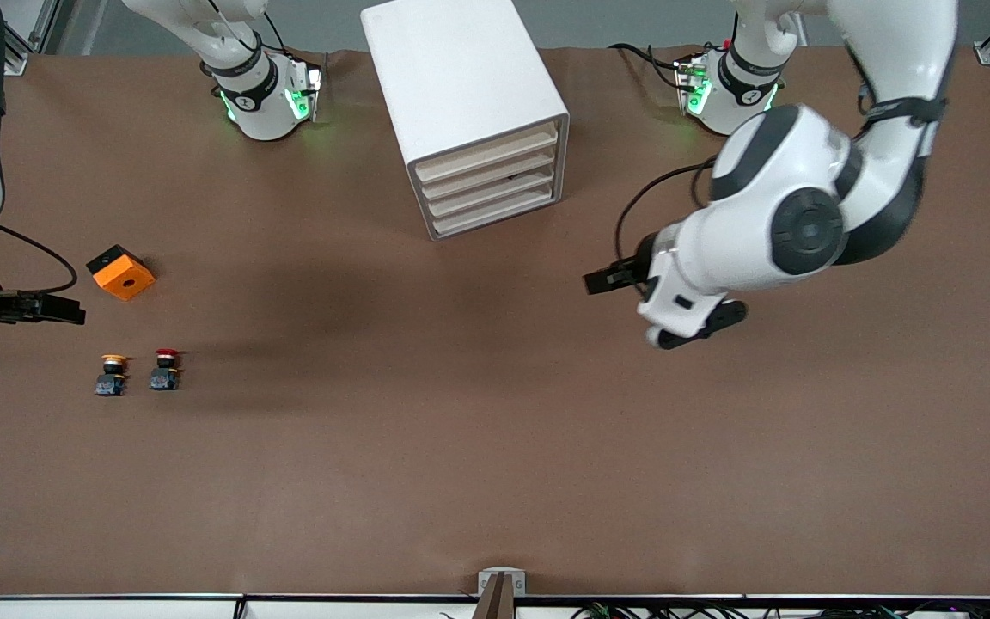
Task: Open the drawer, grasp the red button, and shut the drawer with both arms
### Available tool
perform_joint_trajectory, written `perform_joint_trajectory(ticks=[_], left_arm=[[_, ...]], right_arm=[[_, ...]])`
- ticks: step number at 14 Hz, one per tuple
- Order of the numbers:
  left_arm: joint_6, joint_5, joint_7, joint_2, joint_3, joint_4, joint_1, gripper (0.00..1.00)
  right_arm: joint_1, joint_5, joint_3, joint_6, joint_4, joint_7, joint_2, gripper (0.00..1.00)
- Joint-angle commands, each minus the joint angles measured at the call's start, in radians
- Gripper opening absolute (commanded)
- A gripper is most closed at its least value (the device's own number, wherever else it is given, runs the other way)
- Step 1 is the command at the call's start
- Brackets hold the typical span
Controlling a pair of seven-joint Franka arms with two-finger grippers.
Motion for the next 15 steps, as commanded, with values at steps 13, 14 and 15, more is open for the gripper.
perform_joint_trajectory(ticks=[13, 14, 15], left_arm=[[-0.127, 0.075, 0.655, -0.599, 0.405, -0.466, 0.032, 1.00], [-0.063, 0.096, 0.669, -0.671, 0.407, -0.550, 0.033, 1.00], [0.013, 0.113, 0.671, -0.741, 0.407, -0.634, 0.036, 1.00]], right_arm=[[0.011, 0.081, 0.002, -0.262, 0.143, 0.027, -0.160, 1.00], [0.017, 0.081, 0.000, -0.278, 0.142, 0.028, -0.186, 1.00], [0.019, 0.081, 0.000, -0.286, 0.140, 0.028, -0.215, 1.00]])
